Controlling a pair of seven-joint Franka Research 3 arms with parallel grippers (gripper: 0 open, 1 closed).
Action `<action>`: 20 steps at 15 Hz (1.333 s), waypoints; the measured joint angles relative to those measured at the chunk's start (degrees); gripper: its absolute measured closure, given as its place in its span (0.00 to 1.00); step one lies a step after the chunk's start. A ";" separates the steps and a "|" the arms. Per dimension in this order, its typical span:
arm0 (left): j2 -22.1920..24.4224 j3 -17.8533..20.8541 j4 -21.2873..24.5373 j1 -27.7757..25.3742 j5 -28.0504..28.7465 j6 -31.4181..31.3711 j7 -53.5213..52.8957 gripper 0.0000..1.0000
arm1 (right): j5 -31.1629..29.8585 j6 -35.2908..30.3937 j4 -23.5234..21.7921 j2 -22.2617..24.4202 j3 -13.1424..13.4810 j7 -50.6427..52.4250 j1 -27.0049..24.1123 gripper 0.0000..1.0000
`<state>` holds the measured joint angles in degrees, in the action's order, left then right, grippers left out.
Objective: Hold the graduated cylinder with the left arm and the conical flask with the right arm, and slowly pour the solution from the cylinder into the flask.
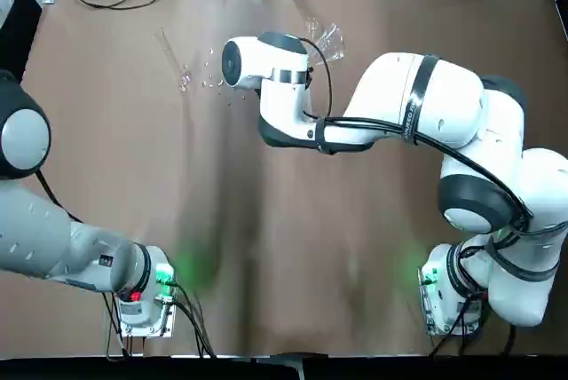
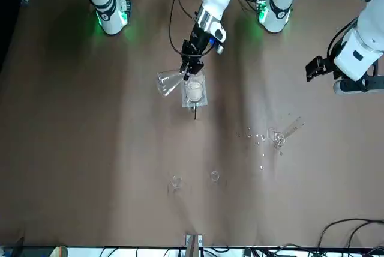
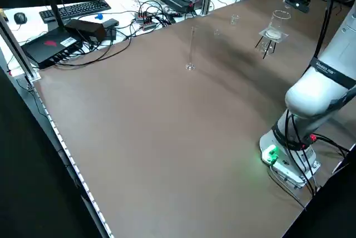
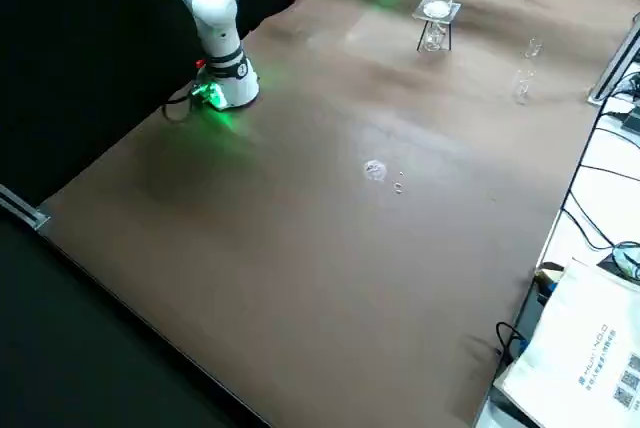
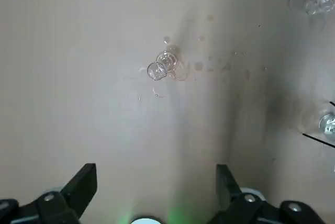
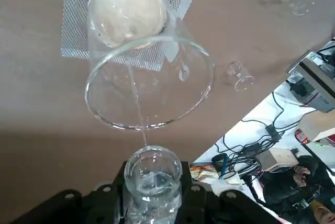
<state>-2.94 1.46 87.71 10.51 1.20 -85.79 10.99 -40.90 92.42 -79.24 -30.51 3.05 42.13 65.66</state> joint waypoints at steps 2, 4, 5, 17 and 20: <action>0.00 0.08 0.01 -0.02 0.00 0.00 0.00 0.00 | 0.00 0.12 0.40 -0.19 0.00 0.00 0.02 0.61; 0.00 0.09 0.02 -0.02 0.00 0.00 0.00 0.00 | 0.00 0.15 1.39 -0.20 0.05 0.00 0.02 0.61; 0.00 0.09 0.02 -0.02 0.00 0.00 0.00 0.00 | 0.00 0.13 2.00 -0.19 0.10 0.00 0.01 0.61; 0.00 0.12 0.03 -0.03 0.00 0.00 0.00 0.00 | 11.18 0.14 4.93 0.92 0.59 0.31 -3.25 0.61; 0.00 0.12 0.05 -0.03 0.00 0.00 0.00 0.00 | 13.69 1.38 5.19 2.55 0.66 0.38 -5.10 0.61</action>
<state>-2.94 1.58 87.76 10.48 1.21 -85.79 10.99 -27.21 93.80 -74.05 -27.95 3.71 42.50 60.55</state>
